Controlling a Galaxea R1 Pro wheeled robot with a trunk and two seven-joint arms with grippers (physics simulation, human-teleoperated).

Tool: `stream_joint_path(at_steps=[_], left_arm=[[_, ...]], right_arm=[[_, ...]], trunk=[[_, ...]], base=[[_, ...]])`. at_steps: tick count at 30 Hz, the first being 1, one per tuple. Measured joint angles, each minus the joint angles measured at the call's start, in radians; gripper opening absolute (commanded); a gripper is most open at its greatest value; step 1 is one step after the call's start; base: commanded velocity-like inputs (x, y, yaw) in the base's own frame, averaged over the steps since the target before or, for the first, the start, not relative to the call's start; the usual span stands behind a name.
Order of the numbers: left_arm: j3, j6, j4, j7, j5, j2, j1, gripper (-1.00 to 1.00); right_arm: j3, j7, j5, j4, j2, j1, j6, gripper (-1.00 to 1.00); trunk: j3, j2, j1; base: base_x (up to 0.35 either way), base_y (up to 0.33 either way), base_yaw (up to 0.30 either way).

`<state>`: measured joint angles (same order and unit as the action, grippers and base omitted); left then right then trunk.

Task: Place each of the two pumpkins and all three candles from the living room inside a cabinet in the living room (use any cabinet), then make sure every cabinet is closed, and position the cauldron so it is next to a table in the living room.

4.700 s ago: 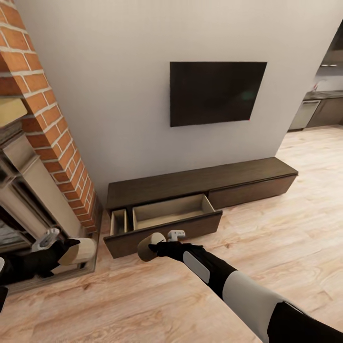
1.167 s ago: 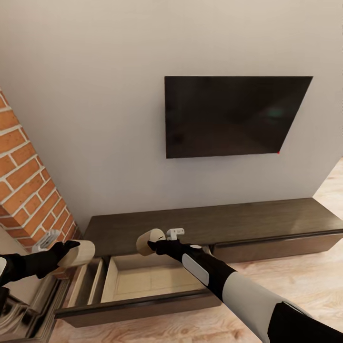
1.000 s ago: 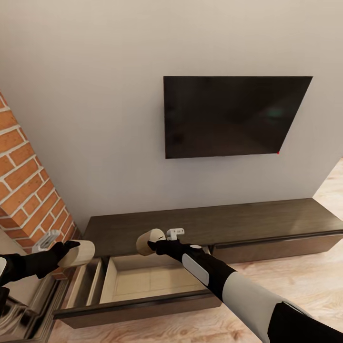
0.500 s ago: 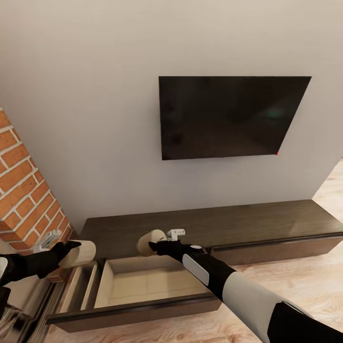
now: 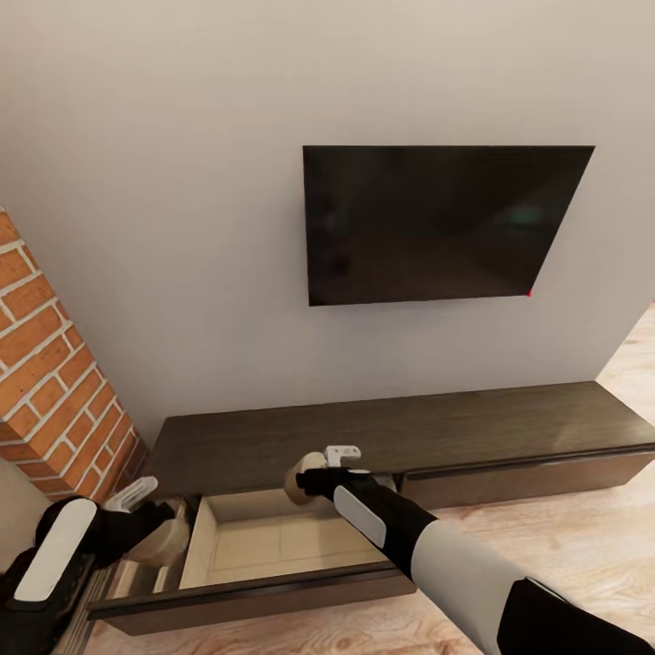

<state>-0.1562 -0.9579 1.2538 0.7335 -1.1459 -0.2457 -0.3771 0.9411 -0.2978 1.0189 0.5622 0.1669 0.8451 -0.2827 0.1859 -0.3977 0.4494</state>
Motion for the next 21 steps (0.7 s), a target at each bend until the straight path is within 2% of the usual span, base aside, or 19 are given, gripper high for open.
stream_joint_path(at_steps=[3, 8, 12, 15, 18, 19, 20, 21], left_arm=[[0.009, 0.021, -0.019, 0.0, 0.01, 0.006, -0.004, -1.0], [0.1, 0.119, -0.03, -0.001, 0.009, 0.008, -0.006, -1.0], [0.179, 0.154, -0.022, -0.003, 0.006, 0.011, -0.008, -1.0], [0.219, 0.164, -0.026, -0.004, 0.014, 0.035, -0.014, -1.0], [0.235, 0.164, -0.056, -0.005, 0.091, 0.064, -0.05, -1.0], [0.239, 0.166, -0.091, -0.01, 0.132, 0.087, -0.072, -1.0], [0.241, 0.173, -0.113, -0.023, 0.15, 0.102, -0.089, -1.0], [0.245, 0.176, -0.137, -0.057, 0.195, 0.116, -0.107, -1.0]], right_arm=[[0.0, -0.008, -0.005, 0.0, 0.002, 0.0, -0.022, -1.0], [0.0, -0.039, -0.004, -0.005, 0.002, 0.0, -0.044, -1.0], [-0.002, -0.134, -0.001, -0.008, 0.001, 0.0, -0.05, -1.0], [-0.004, -0.169, 0.003, -0.013, -0.001, 0.0, -0.049, -1.0], [-0.005, -0.18, 0.004, -0.029, -0.003, 0.001, -0.048, -1.0], [-0.006, -0.183, 0.002, -0.053, -0.003, 0.001, -0.046, -1.0], [-0.006, -0.183, 0.005, -0.069, -0.003, 0.001, -0.042, -1.0], [-0.006, -0.184, 0.004, -0.083, -0.003, 0.001, -0.038, -1.0]], trunk=[[0.0, 0.0, 0.0], [0.0, 0.0, 0.0], [0.0, 0.0, 0.0], [0.0, 0.0, 0.0], [0.0, 0.0, 0.0], [0.0, 0.0, 0.0], [0.0, 0.0, 0.0], [0.0, 0.0, 0.0]], base=[[0.0, 0.0, 0.0], [0.0, 0.0, 0.0], [0.0, 0.0, 0.0], [0.0, 0.0, 0.0], [0.0, 0.0, 0.0], [0.0, 0.0, 0.0], [0.0, 0.0, 0.0], [0.0, 0.0, 0.0]])
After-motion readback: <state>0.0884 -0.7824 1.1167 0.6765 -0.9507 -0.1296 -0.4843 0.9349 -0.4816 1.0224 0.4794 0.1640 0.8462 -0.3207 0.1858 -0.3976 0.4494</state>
